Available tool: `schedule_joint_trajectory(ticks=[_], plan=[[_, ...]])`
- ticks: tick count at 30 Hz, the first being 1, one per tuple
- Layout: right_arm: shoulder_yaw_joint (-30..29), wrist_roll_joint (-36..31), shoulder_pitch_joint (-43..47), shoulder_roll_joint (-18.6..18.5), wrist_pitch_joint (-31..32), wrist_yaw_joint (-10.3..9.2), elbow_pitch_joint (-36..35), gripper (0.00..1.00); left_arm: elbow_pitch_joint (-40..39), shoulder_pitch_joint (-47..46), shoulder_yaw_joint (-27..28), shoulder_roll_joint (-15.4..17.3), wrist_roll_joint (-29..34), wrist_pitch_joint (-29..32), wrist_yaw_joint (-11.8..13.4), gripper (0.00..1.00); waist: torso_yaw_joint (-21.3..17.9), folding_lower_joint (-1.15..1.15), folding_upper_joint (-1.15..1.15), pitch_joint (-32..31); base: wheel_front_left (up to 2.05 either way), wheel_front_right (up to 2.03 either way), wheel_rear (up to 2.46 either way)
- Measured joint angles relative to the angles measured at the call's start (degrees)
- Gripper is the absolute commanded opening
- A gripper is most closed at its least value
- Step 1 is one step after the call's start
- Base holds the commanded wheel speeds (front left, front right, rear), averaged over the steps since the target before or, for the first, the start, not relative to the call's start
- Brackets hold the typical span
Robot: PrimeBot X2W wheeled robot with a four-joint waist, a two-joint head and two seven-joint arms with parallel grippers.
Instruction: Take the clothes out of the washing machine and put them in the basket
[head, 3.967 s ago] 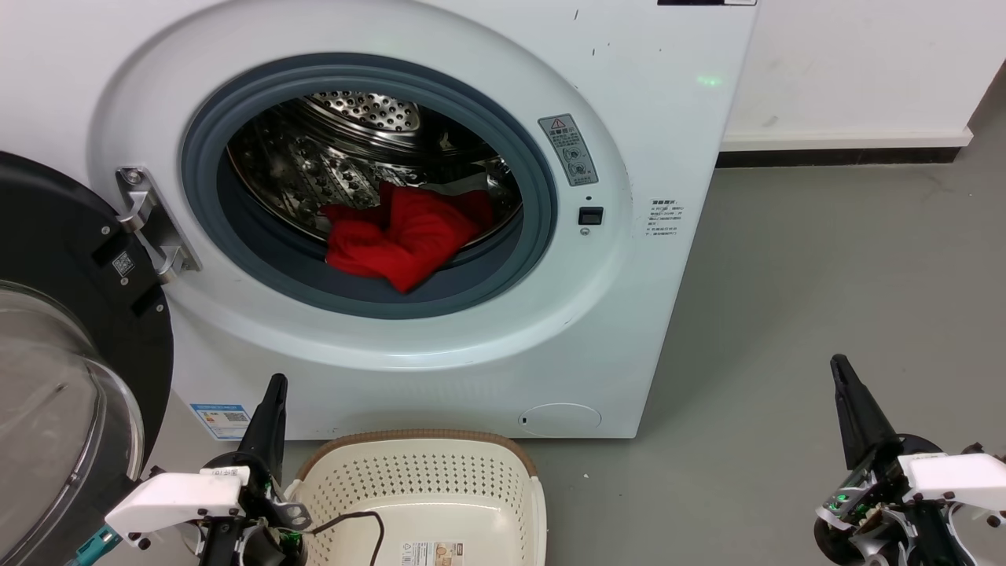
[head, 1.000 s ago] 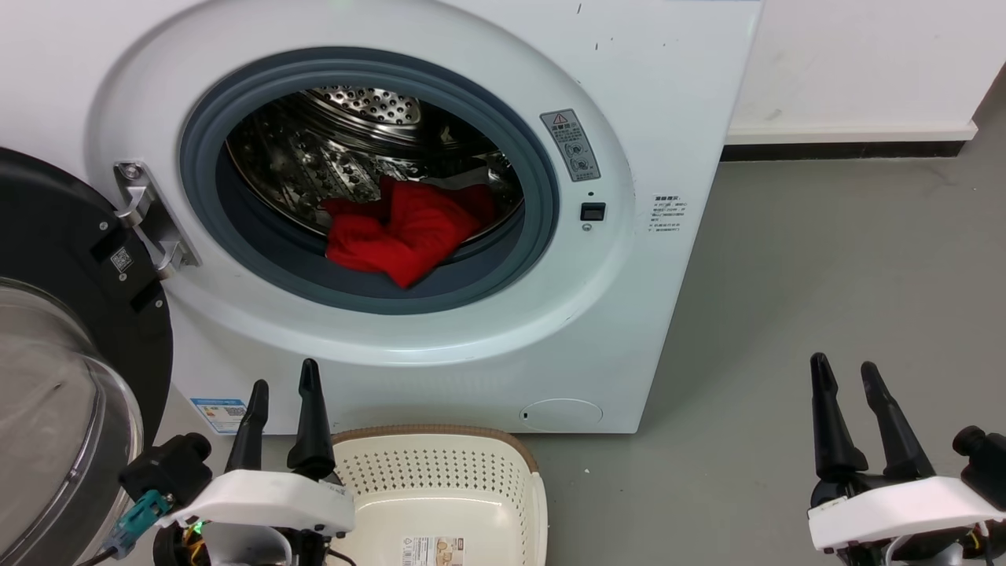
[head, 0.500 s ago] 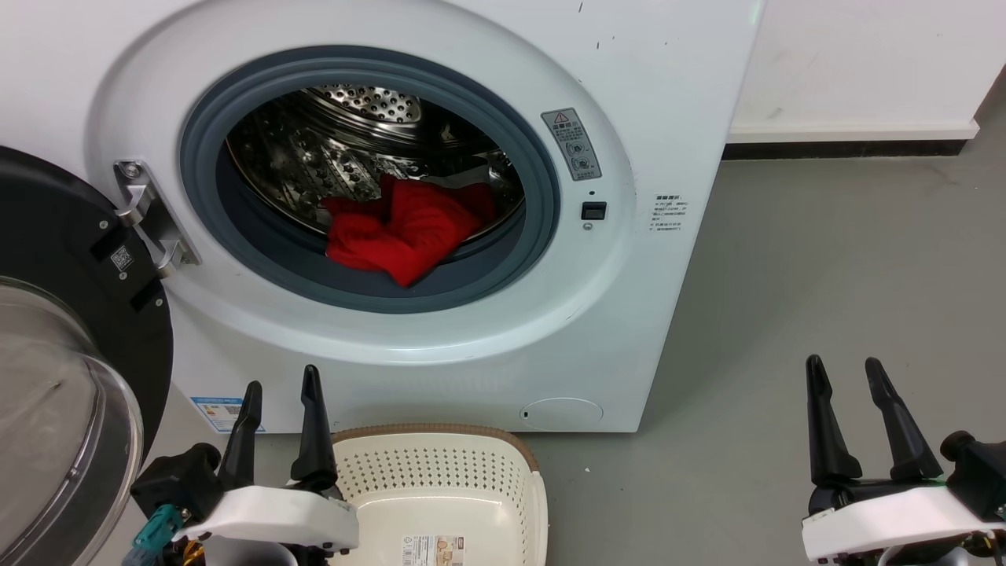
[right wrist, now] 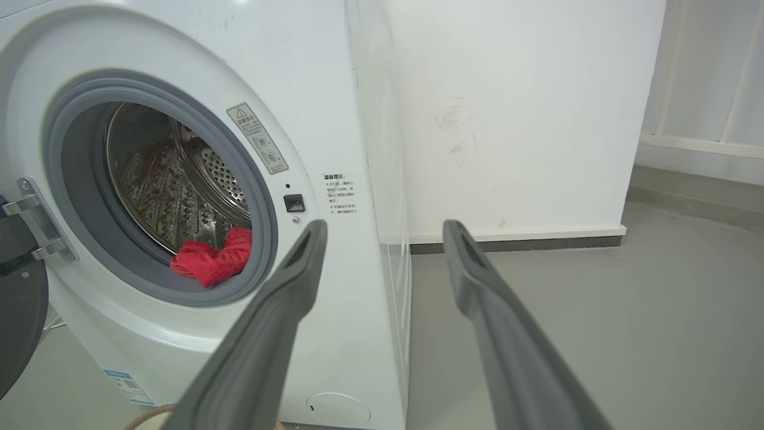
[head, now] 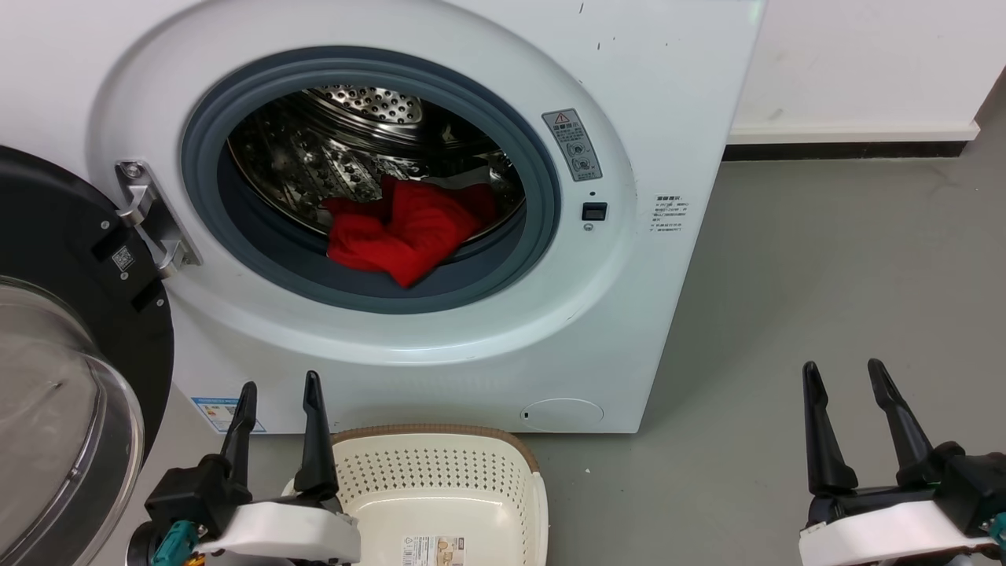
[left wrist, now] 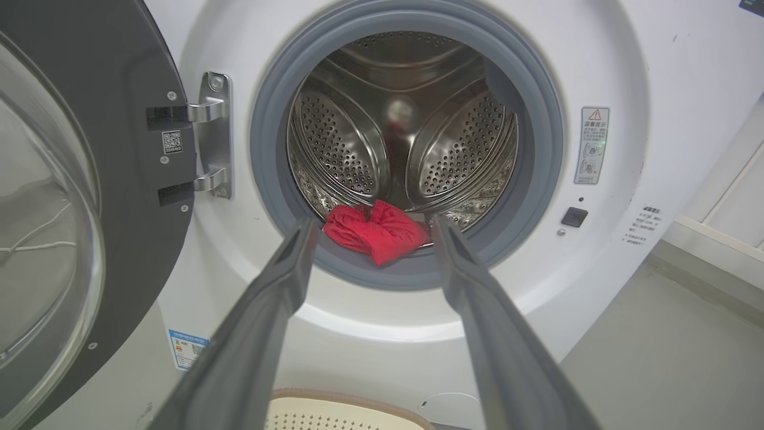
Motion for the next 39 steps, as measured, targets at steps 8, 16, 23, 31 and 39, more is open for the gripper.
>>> schedule_joint_trajectory(ticks=[8, 16, 23, 31, 39], plan=[[0.35, -3.28, 0.66, -0.01, -0.98, 0.0, -0.38, 1.0, 0.02, 0.52, 0.03, -0.19, 4.43, -1.01, -0.2, 1.0, 0.02, 0.0, 0.0, 0.08, 0.0, 0.0, 0.0], [0.62, -6.87, 1.12, -0.02, -1.98, 0.0, -0.79, 1.0, 0.03, 0.96, -0.02, -0.33, 8.21, -1.81, -0.3, 1.0, 0.04, 0.0, 0.0, 0.11, 0.0, 0.0, 0.0], [0.6, -9.36, 1.66, -0.03, -2.68, 0.0, -1.37, 1.0, -0.24, 1.21, -0.05, -0.48, 11.13, -2.56, -0.27, 1.0, 0.1, 0.0, 0.0, 0.11, 0.0, 0.0, 0.0], [0.48, -11.36, 1.97, -0.05, -3.5, 0.01, -1.85, 1.0, -0.64, 1.76, 0.14, -0.66, 13.72, -3.46, 0.02, 1.0, 0.2, 0.0, 0.0, 0.16, 0.0, 0.0, 0.0], [0.2, -10.67, 2.11, -0.1, -3.91, 0.01, -1.7, 1.0, -0.63, 2.09, 0.46, -0.71, 15.02, -3.63, 0.05, 1.0, 0.0, 0.0, 0.0, 0.2, 0.0, 0.0, 0.0]])
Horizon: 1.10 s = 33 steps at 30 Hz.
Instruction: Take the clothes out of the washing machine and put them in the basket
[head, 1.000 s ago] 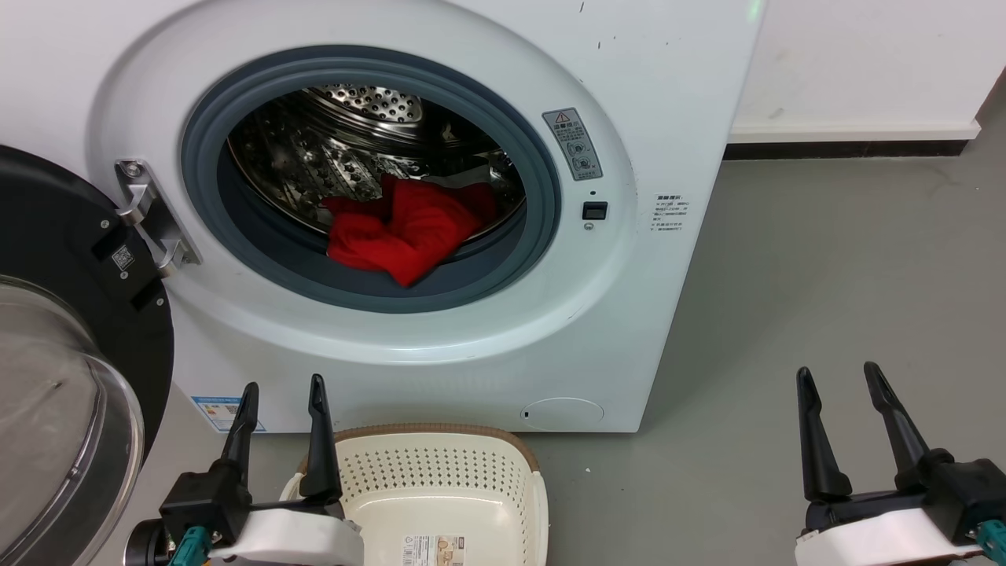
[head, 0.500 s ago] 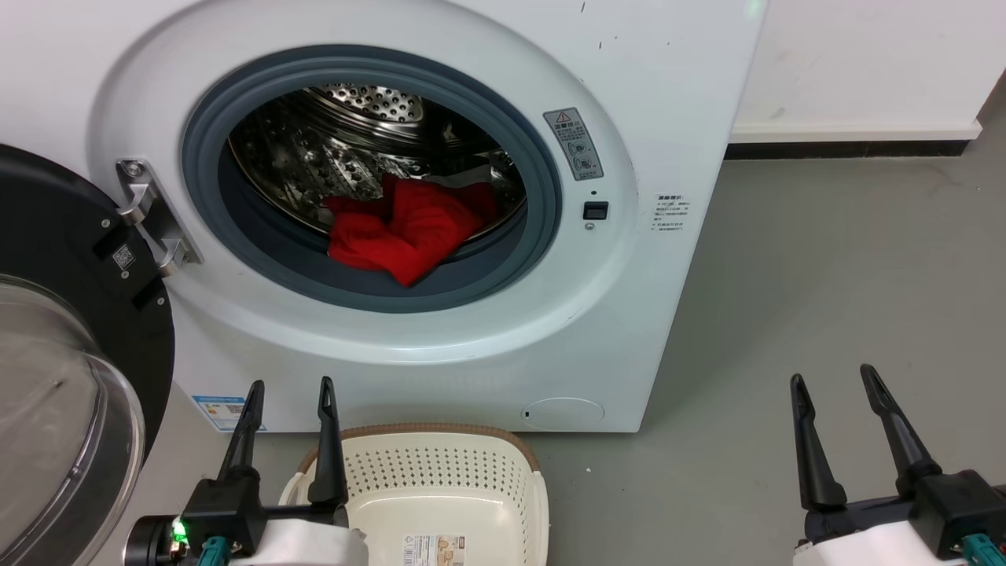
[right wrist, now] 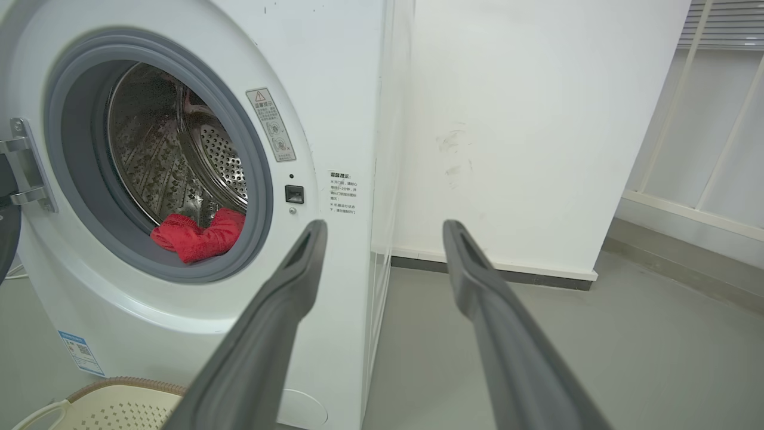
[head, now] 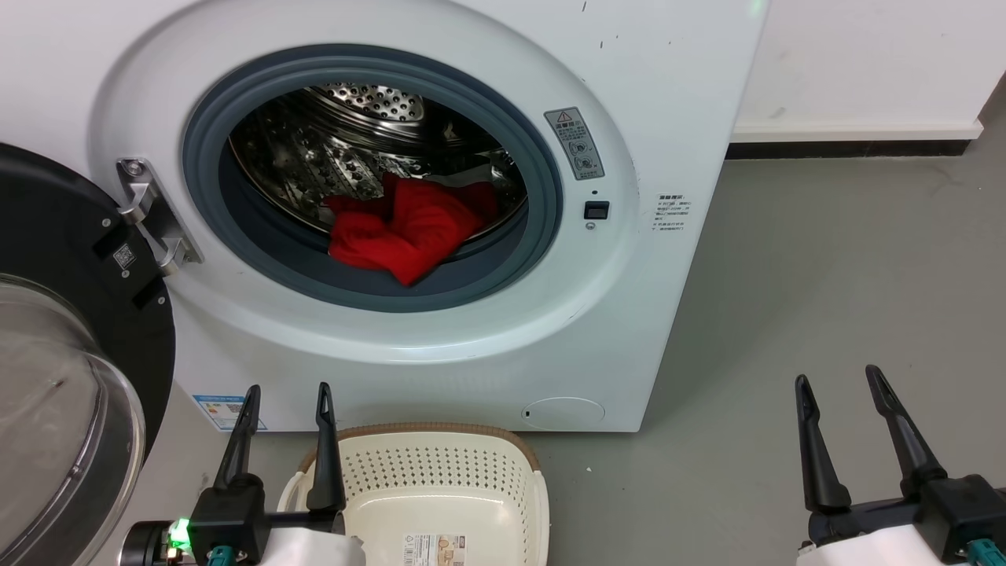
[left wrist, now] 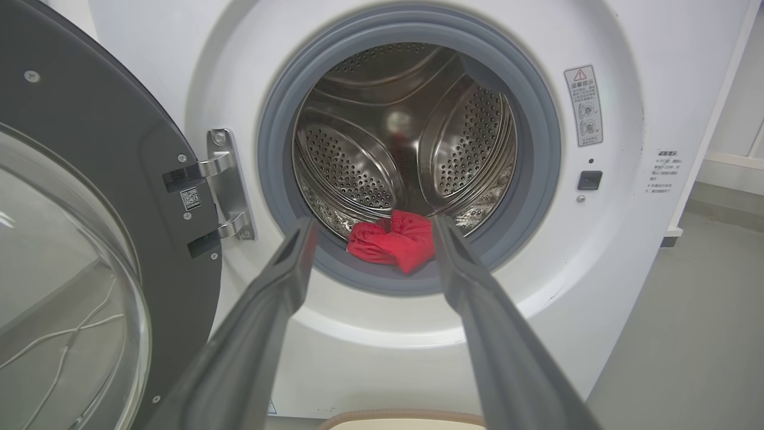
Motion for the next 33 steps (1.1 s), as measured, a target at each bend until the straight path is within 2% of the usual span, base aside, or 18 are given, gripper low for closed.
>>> schedule_joint_trajectory(ticks=[20, 27, 33], plan=[[0.4, 1.53, 0.03, 0.0, 0.0, 0.0, 0.82, 1.0, 0.87, 0.25, -0.16, -0.05, -1.04, -0.14, 0.58, 1.0, -0.06, 0.0, 0.0, -0.1, 0.0, 0.0, 0.0], [1.1, 1.37, -0.05, -0.01, 0.0, 0.0, 0.64, 1.0, 2.79, -0.48, 1.14, -0.07, -3.01, -0.15, -0.68, 1.0, -0.83, 0.0, 0.0, 0.36, 0.0, 0.0, 0.0], [1.88, 1.27, -1.17, -0.01, 0.0, 0.0, -0.07, 1.0, 8.33, -6.83, 3.07, -0.02, -2.38, -0.15, -4.22, 1.0, -2.08, 0.0, 0.0, 1.97, 0.0, 0.0, 0.0]])
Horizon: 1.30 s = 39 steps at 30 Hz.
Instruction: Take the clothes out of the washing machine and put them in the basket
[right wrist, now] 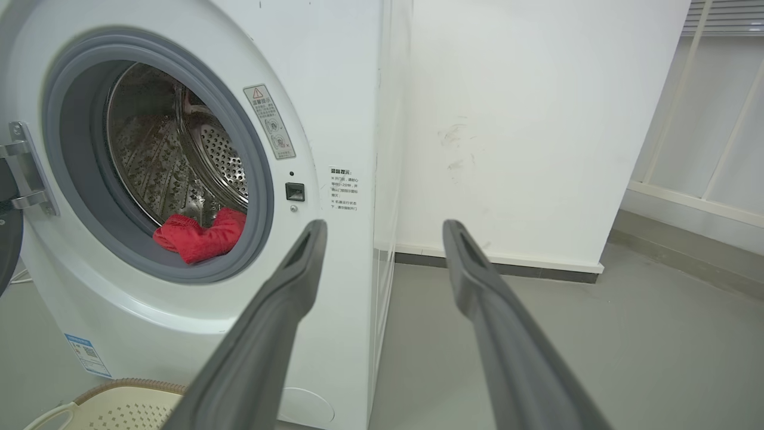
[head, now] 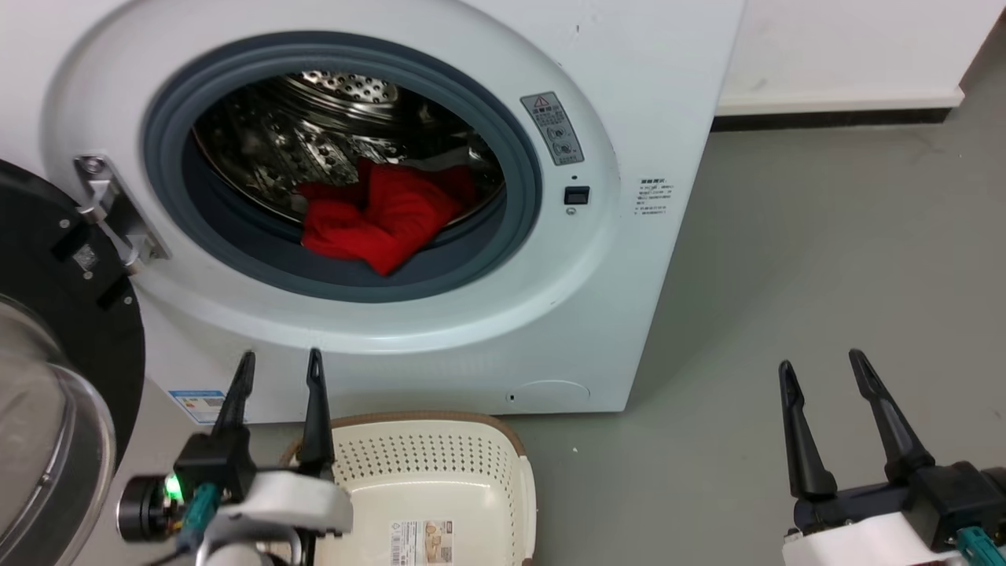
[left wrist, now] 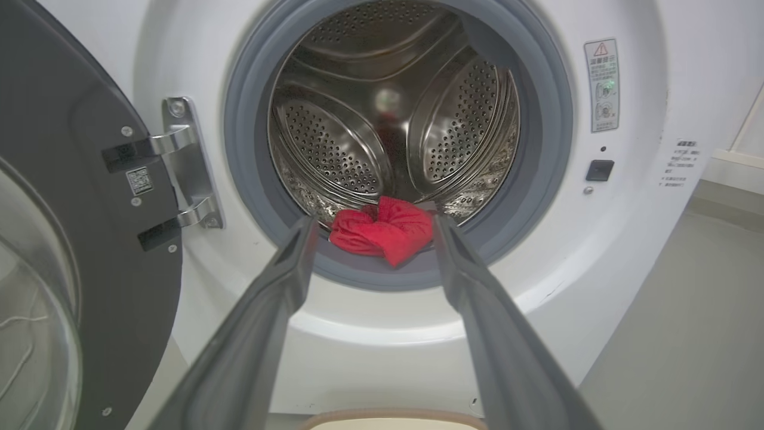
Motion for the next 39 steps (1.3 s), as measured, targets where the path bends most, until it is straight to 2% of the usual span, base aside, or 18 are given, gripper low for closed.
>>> schedule_joint_trajectory(ticks=[5, 11, 18, 22, 28, 34, 39], plan=[[0.84, -0.05, -2.46, 0.0, 0.0, 0.0, -0.89, 1.0, 6.27, -9.55, 1.89, 1.97, 1.09, 0.0, -2.31, 1.0, -1.48, 0.0, 0.0, 2.92, 0.0, 0.0, 0.0], [1.85, 0.12, -5.92, -0.03, 0.0, 0.0, -2.43, 1.0, 12.99, -21.74, 3.53, 5.27, 1.92, 0.0, -3.3, 1.0, -3.92, 0.0, 0.0, 7.77, 0.0, 0.0, 0.0], [2.54, 0.74, -9.96, -0.04, 0.0, 0.0, -4.39, 1.0, 23.62, -37.46, 2.19, 9.98, 3.35, 0.0, -4.68, 1.0, -6.77, 0.01, 0.0, 14.65, 0.0, 0.0, 0.0], [2.64, 1.63, -11.88, -0.04, 0.0, 0.0, -5.24, 1.0, 30.7, -45.11, 0.11, 11.46, 4.65, 2.25, -5.27, 1.0, -8.33, 0.01, 0.0, 18.45, 0.0, 0.0, 0.0], [2.98, 2.91, -14.38, -0.04, 0.0, 0.0, -6.62, 1.0, 37.99, -56.52, -2.5, 14.14, 5.31, 10.24, -6.04, 1.0, -10.34, 0.01, 0.0, 23.89, 0.0, 0.0, 0.0], [3.13, 4.37, -16.84, -0.05, 0.0, 0.0, -7.92, 1.0, 43.93, -66.46, -5.9, 17.53, 3.74, 22.59, -6.7, 1.0, -12.19, 0.01, 0.0, 28.98, 0.0, 0.0, 0.0], [3.11, 5.21, -18.25, -0.05, 0.0, 0.0, -9.07, 1.0, 45.96, -73.34, -13.93, 19.01, -1.24, 34.57, -6.78, 1.0, -13.49, 0.01, 0.0, 32.81, 0.0, 0.0, 0.0]])
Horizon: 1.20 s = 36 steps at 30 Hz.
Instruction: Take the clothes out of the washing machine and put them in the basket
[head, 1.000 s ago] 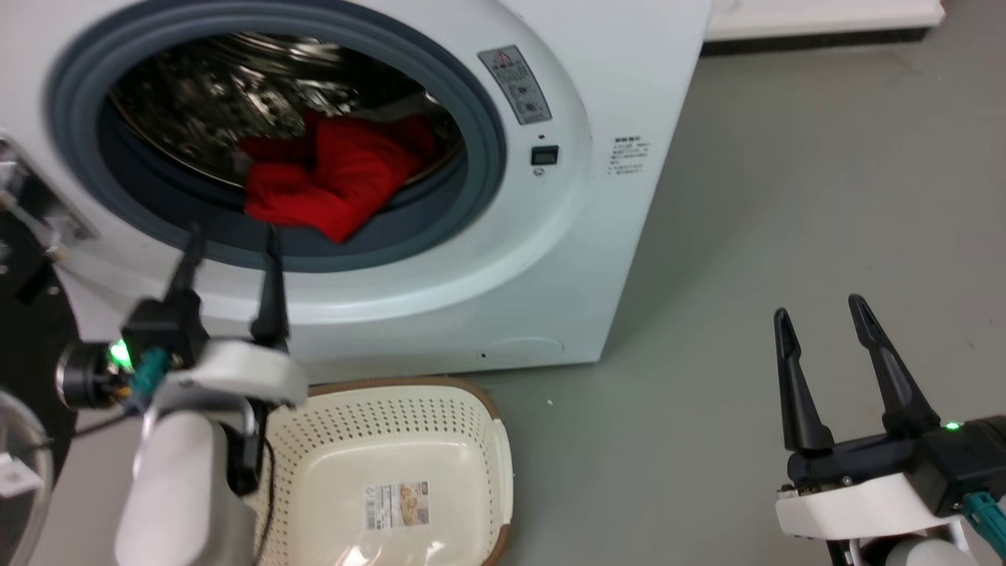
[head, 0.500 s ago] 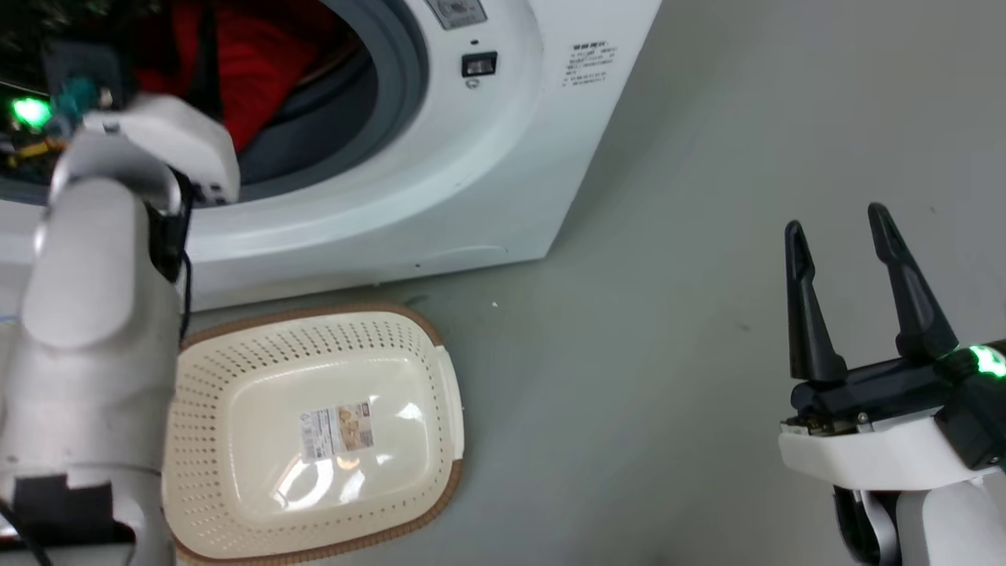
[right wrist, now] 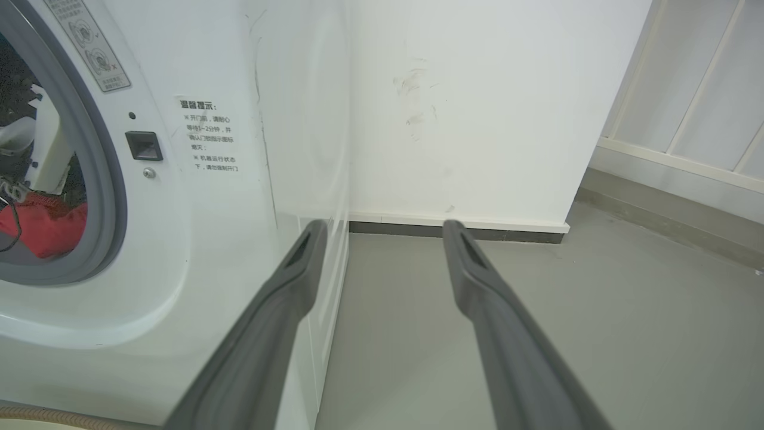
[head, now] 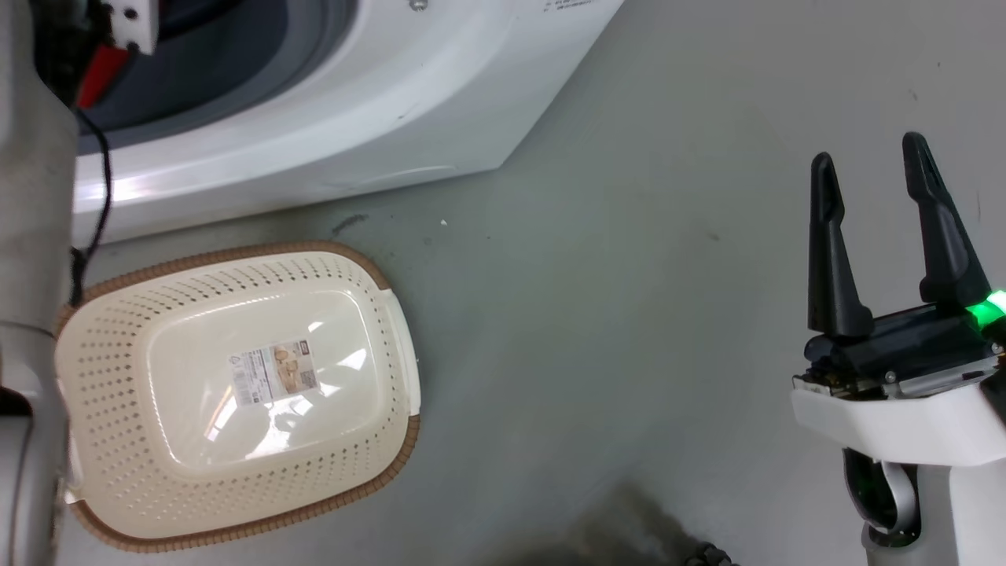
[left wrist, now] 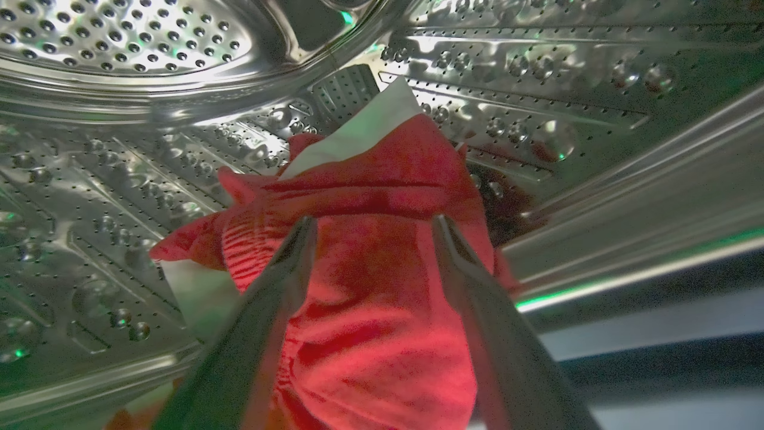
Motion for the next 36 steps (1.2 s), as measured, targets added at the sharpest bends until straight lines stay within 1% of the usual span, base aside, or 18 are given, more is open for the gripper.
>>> schedule_joint_trajectory(ticks=[3, 8, 11, 15, 19, 22, 28, 29, 30, 36], plan=[[-0.14, 0.75, -0.94, 0.02, 0.0, 0.0, -0.68, 1.0, -0.77, -4.09, -4.64, 1.71, -4.24, 7.13, 0.0, 1.0, -0.64, 0.0, 0.0, 2.23, 0.0, 0.0, 0.0], [-0.18, 2.01, -2.5, 0.0, 0.0, 0.0, -1.69, 1.0, -2.97, -9.1, -11.03, 5.6, -8.69, 17.45, 0.0, 1.0, -1.57, 0.0, 0.0, 5.83, 0.0, 0.0, 0.0], [-0.31, 2.66, -3.41, 0.01, 0.0, 0.0, -2.22, 1.0, -3.97, -11.13, -12.93, 7.44, -10.8, 22.09, 0.0, 1.0, -2.26, 0.0, 0.0, 7.74, 0.0, 0.0, 0.0], [-0.46, 3.47, -4.08, 0.0, 0.0, 0.0, -2.92, 1.0, -4.19, -13.18, -13.3, 8.49, -13.05, 27.93, 0.0, 1.0, -3.11, -0.01, 0.0, 9.95, 0.0, 0.0, 0.0], [-0.66, 4.11, -4.56, 0.0, 0.0, 0.0, -3.39, 1.0, -4.44, -14.94, -13.26, 9.57, -13.44, 30.97, 0.33, 1.0, -3.8, 0.0, 0.0, 11.83, 0.0, 0.0, 0.0], [-0.66, 4.55, -4.83, 0.0, 0.0, 0.0, -3.49, 1.0, -4.21, -16.08, -13.05, 10.16, -13.62, 31.79, 0.56, 1.0, -4.29, -0.01, 0.0, 13.01, 0.0, 0.0, 0.0], [-0.7, 5.25, -5.27, 0.01, 0.0, 0.0, -3.52, 1.0, -2.85, -17.77, -13.74, 11.2, -13.59, 30.63, 0.48, 1.0, -4.92, -0.01, 0.0, 14.47, 0.0, 0.0, 0.0], [-0.71, 5.34, -5.29, 0.01, 0.0, 0.0, -3.46, 1.0, -2.29, -18.09, -13.99, 11.34, -13.61, 30.2, 0.42, 0.68, -5.0, -0.01, 0.0, 14.56, 0.0, 0.0, 0.0], [-0.73, 5.35, -5.33, 0.01, 0.0, 0.0, -3.39, 1.0, -1.81, -18.3, -14.3, 11.44, -13.69, 29.61, 0.34, 0.0, -5.01, -0.01, 0.0, 14.56, 0.0, 0.0, 0.0], [-0.65, 4.86, -5.44, 0.01, 0.0, 0.0, -3.03, 1.0, 1.26, -18.01, -16.05, 11.09, -15.29, 24.15, 0.07, 0.0, -4.55, 0.0, 0.0, 13.0, 0.0, 0.0, 0.0]])
